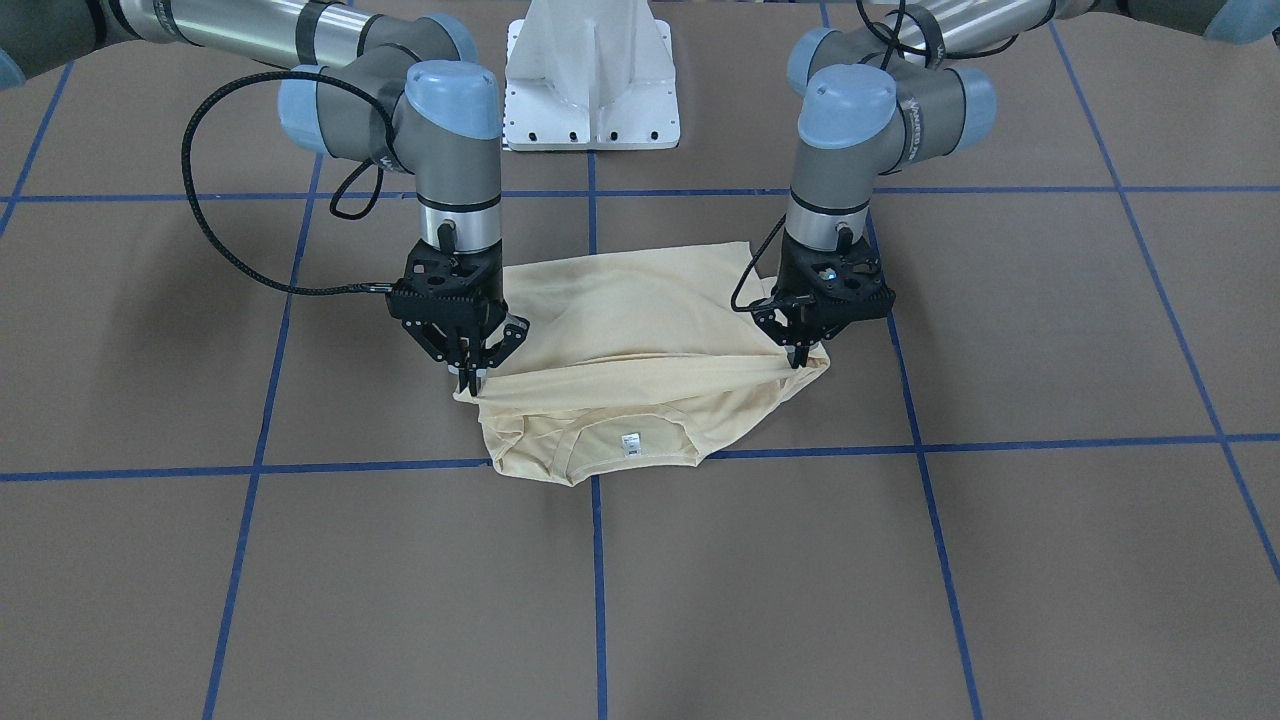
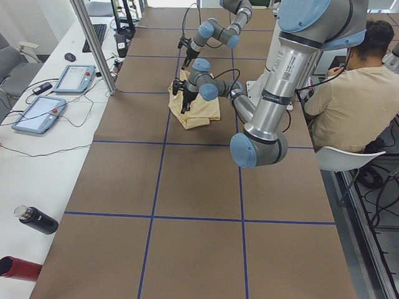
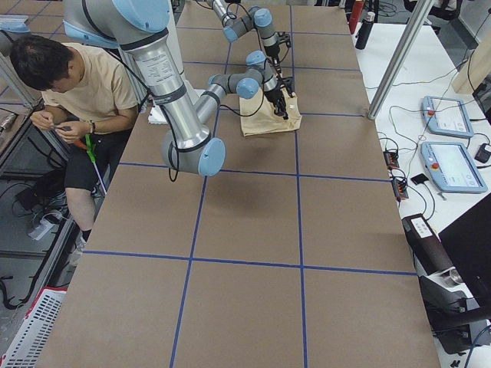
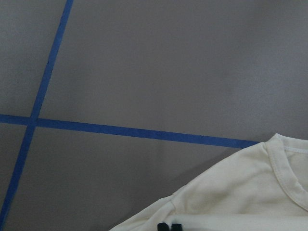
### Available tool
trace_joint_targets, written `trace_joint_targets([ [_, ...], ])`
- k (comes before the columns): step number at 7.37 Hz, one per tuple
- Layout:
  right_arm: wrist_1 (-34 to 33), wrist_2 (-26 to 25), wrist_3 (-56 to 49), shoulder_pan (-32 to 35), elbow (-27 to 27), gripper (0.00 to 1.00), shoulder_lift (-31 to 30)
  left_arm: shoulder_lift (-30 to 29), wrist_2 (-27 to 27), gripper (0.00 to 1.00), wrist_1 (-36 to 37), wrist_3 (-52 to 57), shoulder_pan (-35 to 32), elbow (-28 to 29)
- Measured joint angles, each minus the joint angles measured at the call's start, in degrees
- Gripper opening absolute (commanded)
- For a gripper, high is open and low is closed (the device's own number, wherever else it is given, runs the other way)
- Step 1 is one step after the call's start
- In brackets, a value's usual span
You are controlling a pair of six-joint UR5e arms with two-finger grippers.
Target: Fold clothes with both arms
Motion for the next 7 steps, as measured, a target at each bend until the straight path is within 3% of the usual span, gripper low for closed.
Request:
trace_joint_targets([
  [2, 0.29, 3.39, -1.06, 2.05, -0.09, 1.0, 0.1, 0.6, -0.34, 1.0, -0.56, 6.36, -1.15, -2.05],
  [4, 0.58, 9.64, -6.02, 4.66, 1.5, 1.0, -0.69, 4.17, -2.92, 1.0, -0.86, 10.0, -1.42, -8.05],
  [6, 2.26, 11.22, -7.86, 5.33, 2.42, 1.0, -2.02, 9.2, -4.55, 1.0, -4.26, 4.14, 2.86, -11.83],
  [7, 3.36, 11.33, -8.08, 5.41, 2.52, 1.0, -2.6, 10.61, -2.91, 1.0, -6.36, -0.63, 7.05, -12.19],
])
